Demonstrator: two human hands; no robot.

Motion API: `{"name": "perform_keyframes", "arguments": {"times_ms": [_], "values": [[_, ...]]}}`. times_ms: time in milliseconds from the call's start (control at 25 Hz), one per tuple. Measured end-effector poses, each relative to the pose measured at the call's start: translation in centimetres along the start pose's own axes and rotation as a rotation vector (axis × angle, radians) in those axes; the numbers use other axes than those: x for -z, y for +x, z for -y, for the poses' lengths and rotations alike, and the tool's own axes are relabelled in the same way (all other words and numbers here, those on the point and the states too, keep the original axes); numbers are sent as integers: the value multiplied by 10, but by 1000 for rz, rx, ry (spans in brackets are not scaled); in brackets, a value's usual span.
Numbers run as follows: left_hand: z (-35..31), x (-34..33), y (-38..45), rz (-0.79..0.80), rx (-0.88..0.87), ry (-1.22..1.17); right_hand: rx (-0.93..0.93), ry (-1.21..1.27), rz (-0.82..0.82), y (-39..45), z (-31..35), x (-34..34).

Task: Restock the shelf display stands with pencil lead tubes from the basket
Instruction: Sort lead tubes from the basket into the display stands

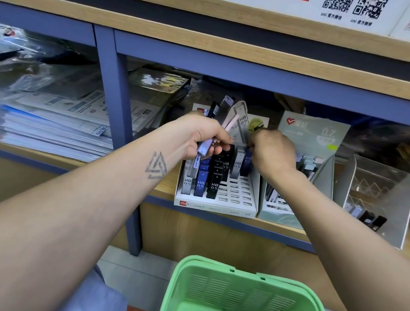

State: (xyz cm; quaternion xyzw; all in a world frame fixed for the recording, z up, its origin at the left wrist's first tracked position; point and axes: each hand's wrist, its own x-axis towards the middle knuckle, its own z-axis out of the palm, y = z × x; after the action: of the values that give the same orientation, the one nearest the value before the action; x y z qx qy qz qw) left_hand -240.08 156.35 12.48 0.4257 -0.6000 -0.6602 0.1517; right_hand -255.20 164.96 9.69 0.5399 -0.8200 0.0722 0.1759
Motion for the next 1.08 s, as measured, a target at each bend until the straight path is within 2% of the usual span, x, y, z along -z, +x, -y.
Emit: {"name": "perform_keyframes", "arguments": {"times_ms": [240,480,520,560,640,680,720,880,1080], "values": [[3,-1,-5,14,6,-12,-29,-53,51,2,-3,1],[4,-1,-7,40,27,-1,30,25,111,-1,-10,5],[4,-2,-7,52,36,10,13,141,103,-1,-8,9],[4,-3,-7,67,41,22,-50,383,107,-2,-7,13],[5,-6,-8,90,43,43,-219,1129,211,-8,-5,26],[6,-7,-9,96,42,54,-269,1426,284,-12,-5,31],[6,-9,-10,101,40,65,-274,1565,330,-16,-6,33],[7,-12,-14,141,34,41,-296,1579,321,-26,-7,35],[6,-6,-20,164,40,-20,-359,1755,317,-35,-24,34]]}}
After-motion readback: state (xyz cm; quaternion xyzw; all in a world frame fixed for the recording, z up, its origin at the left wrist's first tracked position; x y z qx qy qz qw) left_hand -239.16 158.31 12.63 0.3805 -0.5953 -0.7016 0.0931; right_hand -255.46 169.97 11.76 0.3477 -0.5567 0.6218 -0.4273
